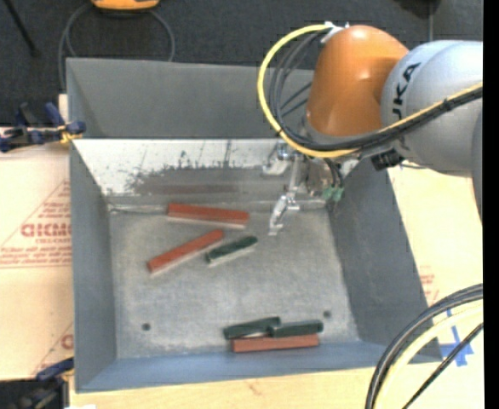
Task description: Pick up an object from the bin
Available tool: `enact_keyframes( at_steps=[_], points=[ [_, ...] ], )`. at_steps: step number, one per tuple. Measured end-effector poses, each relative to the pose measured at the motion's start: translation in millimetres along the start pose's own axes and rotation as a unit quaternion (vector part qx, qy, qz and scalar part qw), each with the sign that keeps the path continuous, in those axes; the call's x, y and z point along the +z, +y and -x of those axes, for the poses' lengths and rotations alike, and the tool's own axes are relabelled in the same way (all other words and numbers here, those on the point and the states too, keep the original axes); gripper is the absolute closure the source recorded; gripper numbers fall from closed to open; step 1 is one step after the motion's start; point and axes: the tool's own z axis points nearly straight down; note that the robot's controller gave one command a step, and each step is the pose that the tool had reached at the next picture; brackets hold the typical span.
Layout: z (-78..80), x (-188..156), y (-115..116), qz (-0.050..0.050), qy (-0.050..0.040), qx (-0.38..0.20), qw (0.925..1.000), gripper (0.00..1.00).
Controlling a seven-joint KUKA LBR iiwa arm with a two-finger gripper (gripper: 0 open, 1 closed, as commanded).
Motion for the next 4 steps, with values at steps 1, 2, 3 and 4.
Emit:
enact_keyframes(
  at_steps=[1,2,3,4],
  points=[
    [-4.7,68,8,-0.001,0.001,-0.07,0.9975,0.0],
    [-5.2,117,11,0.0,0.0022,-0.016,0.9999,1.0],
    [-5.2,117,11,0.0,0.0022,-0.016,0.9999,1.0],
    [5.2,-2,14,-0.001,0.0018,-0.074,0.9973,1.0]
  ],
)
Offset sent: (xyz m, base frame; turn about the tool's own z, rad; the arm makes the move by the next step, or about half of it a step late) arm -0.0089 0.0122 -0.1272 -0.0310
